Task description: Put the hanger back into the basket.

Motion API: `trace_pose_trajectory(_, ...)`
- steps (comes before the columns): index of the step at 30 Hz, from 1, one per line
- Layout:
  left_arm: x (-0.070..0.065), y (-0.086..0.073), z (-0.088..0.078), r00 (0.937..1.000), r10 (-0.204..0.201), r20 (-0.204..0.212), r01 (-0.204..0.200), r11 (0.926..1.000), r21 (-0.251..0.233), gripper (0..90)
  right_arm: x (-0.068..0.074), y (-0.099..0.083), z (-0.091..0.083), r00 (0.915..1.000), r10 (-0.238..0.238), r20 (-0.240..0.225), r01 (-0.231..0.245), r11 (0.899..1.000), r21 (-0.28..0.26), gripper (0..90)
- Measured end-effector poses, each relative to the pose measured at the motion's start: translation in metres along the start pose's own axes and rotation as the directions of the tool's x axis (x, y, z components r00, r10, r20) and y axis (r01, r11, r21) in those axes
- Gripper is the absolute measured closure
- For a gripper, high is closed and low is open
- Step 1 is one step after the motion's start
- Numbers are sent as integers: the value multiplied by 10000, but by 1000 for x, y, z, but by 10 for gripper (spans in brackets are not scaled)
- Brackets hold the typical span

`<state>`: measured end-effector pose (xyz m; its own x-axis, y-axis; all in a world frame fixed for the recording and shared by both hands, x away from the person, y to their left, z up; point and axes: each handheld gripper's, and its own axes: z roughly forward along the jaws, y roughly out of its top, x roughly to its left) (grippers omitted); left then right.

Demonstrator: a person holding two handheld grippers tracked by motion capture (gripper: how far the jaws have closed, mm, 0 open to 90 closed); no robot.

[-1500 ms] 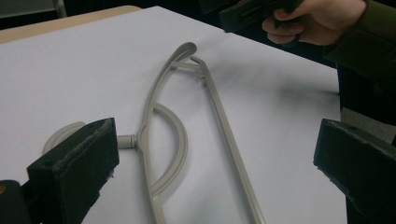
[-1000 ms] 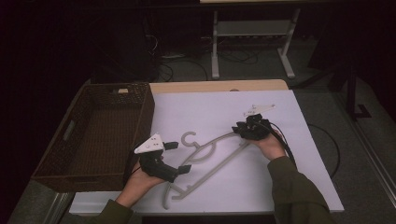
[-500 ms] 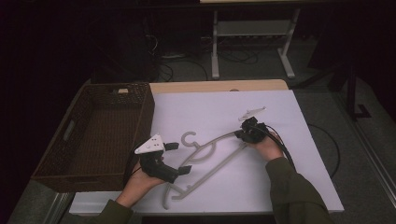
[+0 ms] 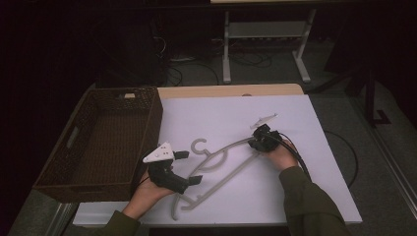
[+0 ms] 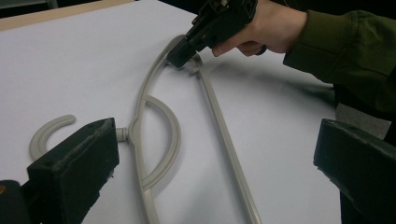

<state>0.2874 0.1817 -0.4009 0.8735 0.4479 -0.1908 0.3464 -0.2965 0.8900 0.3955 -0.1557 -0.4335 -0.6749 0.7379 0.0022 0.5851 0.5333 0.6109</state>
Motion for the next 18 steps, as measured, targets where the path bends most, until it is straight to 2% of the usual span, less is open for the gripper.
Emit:
trace_pose_trajectory(6, -1, 0, 0, 10000, 9, 29, -9, 10000, 9, 0, -3, -1, 1, 9992, -85, 382, 78, 9998, 197, 894)
trace_pose_trajectory(7, 0, 0, 0, 10000, 28, 19, -28, 10000, 46, 0, -6, -3, 1, 9984, 169, 531, -182, 9995, 249, 894)
trace_pose_trajectory(10, 0, 0, -1, 10000, 38, 17, -38, 10000, 50, 0, -12, -5, -1, 9969, 221, 756, -238, 9995, 219, 894)
trace_pose_trajectory(18, -1, 0, -1, 10000, 30, 16, -30, 10000, 27, 0, -37, -18, -11, 9856, 946, 1401, -988, 9948, 233, 894)
